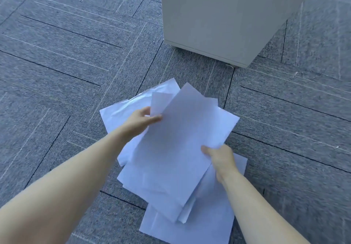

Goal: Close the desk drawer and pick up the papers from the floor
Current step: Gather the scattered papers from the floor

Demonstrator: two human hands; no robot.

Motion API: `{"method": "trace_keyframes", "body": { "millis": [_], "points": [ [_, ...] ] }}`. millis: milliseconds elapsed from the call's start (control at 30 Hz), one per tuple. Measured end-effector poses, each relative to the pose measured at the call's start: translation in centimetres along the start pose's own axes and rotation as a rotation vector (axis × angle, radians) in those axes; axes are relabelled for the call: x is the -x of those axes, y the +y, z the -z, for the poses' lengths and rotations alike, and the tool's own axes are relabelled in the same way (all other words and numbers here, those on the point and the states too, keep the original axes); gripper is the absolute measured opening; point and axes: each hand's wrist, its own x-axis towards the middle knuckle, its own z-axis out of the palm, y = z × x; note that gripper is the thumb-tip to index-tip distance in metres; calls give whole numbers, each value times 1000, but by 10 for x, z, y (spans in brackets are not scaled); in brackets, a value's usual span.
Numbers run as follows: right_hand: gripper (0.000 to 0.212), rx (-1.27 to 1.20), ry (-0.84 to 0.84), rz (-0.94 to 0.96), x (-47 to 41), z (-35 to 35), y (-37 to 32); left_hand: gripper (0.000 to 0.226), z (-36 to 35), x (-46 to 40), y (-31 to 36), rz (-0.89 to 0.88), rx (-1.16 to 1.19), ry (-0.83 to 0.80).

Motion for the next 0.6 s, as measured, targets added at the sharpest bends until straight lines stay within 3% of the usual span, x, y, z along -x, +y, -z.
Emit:
{"method": "trace_keyframes", "body": {
  "millis": [100,233,267,300,333,400,500,600],
  "points": [
    [15,82,211,5,9,21,7,65,22,-32,6,-55,-672,387],
    [13,318,384,-48,19,46,29,88,38,-52,6,150,-909,394],
    [11,378,417,-74,22,49,33,93,39,-54,7,184,-926,400],
    [30,427,460,-110,23,52,38,94,41,-55,6,203,-932,401],
    [50,448,488,-157,25,54,41,88,41,-54,7,215,-921,391],
    [70,469,533,-210,32,56,45,63,42,-50,4,232,-865,316],
    [75,437,534,-276,38,54,46,37,41,-27,-8,195,-745,237],
    [64,461,493,-295,36,54,45,14,48,9,-25,108,-323,251]
  ]
}}
